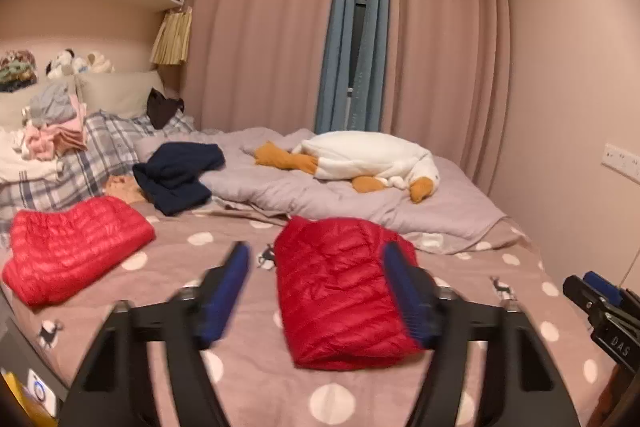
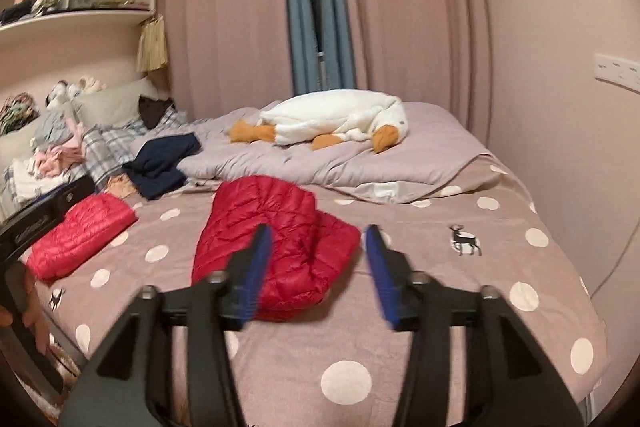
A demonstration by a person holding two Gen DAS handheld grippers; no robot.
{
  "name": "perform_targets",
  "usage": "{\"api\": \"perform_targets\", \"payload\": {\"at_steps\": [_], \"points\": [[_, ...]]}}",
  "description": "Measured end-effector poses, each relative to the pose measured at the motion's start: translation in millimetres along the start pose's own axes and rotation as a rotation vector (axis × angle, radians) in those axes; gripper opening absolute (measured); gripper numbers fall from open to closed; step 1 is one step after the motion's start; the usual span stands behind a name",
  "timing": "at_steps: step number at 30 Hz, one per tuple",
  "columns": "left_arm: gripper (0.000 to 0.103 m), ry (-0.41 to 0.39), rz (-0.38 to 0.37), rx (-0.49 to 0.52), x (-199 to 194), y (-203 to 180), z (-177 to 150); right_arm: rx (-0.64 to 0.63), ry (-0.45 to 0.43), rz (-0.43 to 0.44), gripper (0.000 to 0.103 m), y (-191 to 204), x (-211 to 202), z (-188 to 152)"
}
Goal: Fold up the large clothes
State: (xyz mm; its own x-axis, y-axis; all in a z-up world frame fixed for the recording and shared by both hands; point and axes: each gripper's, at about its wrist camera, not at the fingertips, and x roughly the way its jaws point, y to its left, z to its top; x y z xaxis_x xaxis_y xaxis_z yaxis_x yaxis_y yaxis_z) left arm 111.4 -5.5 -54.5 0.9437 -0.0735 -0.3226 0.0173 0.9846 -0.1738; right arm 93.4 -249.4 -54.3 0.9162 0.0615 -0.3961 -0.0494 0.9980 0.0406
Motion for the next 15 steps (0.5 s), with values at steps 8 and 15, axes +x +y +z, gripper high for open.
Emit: {"api": "perform_targets", "payload": {"at_steps": [8, 15], "points": [[0.101, -0.008, -0.042, 0.011, -6.8, -4.9, -2.2, 0.006, -0.023, -0.031, 0.089, -3.6, -12.2, -1.7], [0.102, 0.035, -0.034, -0.005, -6.6, -3.2, -1.6, -0.003, -0.041, -0.025, 0.103, -0.1, -22.0, -2.3]]}}
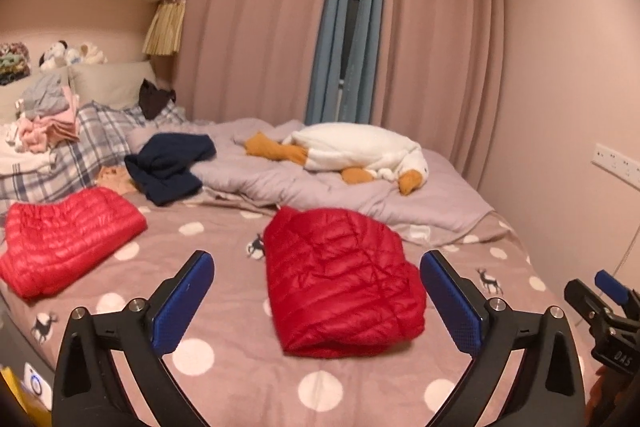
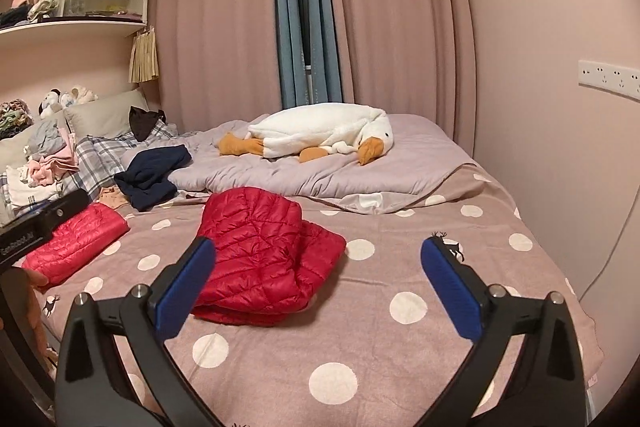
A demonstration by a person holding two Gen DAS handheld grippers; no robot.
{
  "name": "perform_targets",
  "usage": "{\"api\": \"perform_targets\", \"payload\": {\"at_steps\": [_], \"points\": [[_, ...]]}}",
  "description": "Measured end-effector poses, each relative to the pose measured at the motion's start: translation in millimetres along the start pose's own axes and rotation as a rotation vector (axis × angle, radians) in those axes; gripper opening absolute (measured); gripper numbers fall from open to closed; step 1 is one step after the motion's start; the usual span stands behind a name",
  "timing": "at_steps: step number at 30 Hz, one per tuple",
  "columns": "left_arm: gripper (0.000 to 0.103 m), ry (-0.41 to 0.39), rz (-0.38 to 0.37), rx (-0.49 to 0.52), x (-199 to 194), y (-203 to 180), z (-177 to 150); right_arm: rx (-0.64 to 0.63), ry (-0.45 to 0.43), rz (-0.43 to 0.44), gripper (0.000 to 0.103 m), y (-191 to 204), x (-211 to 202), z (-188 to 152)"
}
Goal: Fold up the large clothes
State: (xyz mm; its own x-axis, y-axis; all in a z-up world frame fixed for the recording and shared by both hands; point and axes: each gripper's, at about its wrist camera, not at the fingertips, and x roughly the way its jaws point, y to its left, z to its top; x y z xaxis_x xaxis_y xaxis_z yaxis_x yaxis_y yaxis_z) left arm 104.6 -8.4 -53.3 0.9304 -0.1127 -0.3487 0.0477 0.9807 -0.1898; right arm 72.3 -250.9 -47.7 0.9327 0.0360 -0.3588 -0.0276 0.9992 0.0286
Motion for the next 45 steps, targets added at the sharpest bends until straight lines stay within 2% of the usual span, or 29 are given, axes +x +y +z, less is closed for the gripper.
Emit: {"api": "perform_targets", "payload": {"at_steps": [5, 13, 19, 22, 31, 45], "points": [[0.102, -0.017, -0.007, 0.006, -6.8, 1.4, -0.8, -0.006, 0.0, 0.0, 0.103, 0.6, -3.6, -2.2], [0.102, -0.036, 0.084, 0.075, -10.0, -3.0, -0.3, 0.006, 0.019, -0.048, 0.103, 2.5, 3.8, -2.4], [0.102, -0.006, 0.055, 0.083, -5.3, -3.2, -1.2, 0.01, 0.036, -0.05, 0.103, 2.7, 7.4, -2.7], [0.102, -0.003, 0.064, 0.088, -4.6, -3.8, -1.7, 0.013, 0.04, -0.057, 0.103, 1.5, 8.1, -2.3], [0.102, 0.005, 0.05, 0.046, -4.0, -0.1, 0.4, 0.03, 0.041, -0.083, 0.103, -3.7, 8.8, -0.5], [0.102, 0.032, 0.1, 0.06, 4.5, -5.5, -2.3, 0.034, 0.066, -0.118, 0.103, -5.6, 12.3, -0.2]]}}
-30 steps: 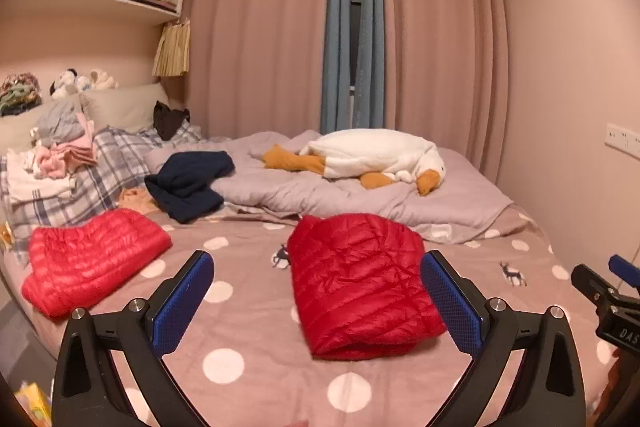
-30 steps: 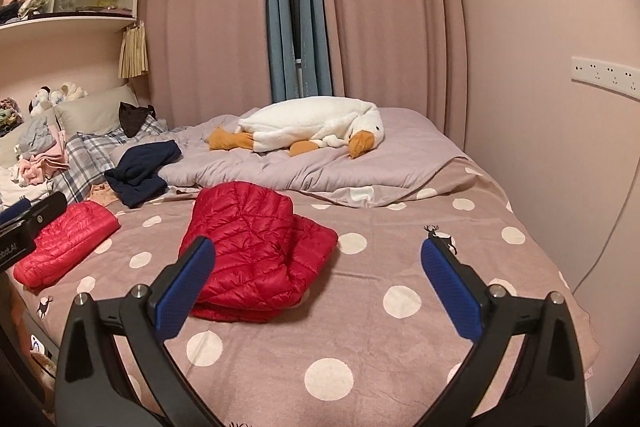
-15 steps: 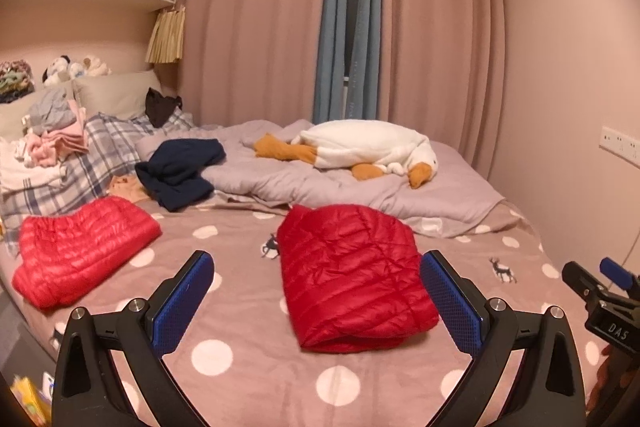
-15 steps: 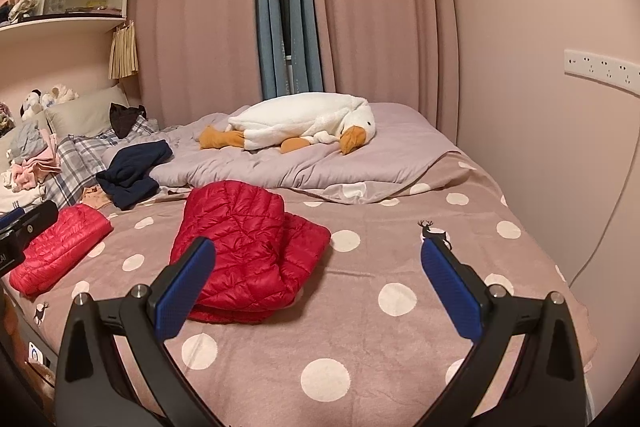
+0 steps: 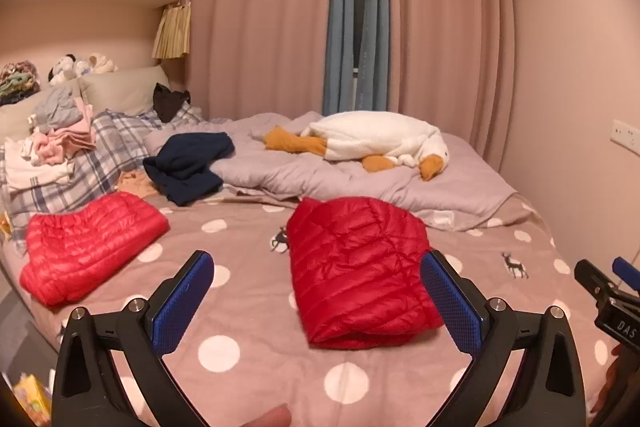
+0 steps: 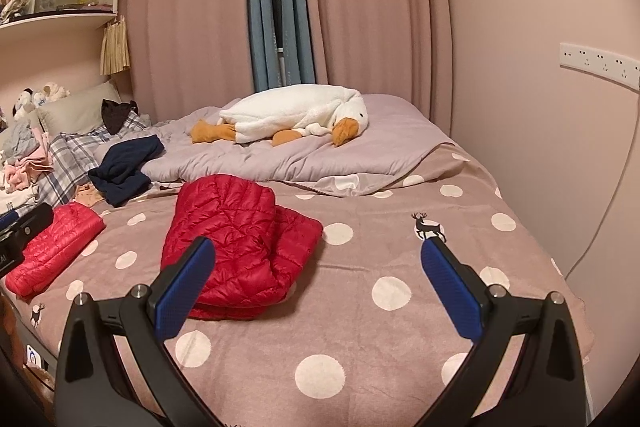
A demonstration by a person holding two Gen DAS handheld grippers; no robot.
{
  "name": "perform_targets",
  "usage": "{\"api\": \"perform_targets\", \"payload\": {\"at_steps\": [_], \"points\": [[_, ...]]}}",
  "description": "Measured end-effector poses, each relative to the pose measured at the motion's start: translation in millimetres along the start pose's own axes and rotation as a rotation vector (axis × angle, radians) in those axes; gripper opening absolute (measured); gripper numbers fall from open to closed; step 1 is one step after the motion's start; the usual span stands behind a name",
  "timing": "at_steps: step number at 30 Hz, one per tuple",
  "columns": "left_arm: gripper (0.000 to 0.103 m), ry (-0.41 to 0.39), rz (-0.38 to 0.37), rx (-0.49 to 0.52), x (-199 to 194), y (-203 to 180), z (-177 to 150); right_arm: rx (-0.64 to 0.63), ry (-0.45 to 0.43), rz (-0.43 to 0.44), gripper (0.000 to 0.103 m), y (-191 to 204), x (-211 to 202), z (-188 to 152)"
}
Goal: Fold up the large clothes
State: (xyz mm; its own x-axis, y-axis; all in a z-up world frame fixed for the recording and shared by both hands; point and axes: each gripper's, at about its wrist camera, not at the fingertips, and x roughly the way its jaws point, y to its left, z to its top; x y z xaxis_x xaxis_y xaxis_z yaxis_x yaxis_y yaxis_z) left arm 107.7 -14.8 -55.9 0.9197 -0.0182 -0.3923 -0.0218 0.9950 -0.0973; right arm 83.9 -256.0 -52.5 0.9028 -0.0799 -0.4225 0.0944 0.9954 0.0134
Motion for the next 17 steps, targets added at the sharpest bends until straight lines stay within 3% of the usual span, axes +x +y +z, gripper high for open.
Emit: {"api": "perform_targets", "payload": {"at_steps": [17], "points": [[0.102, 0.009, -0.03, 0.006, 0.1, -2.0, -2.6, 0.0, 0.008, -0.037, 0.103, -5.3, 0.8, 1.6]]}}
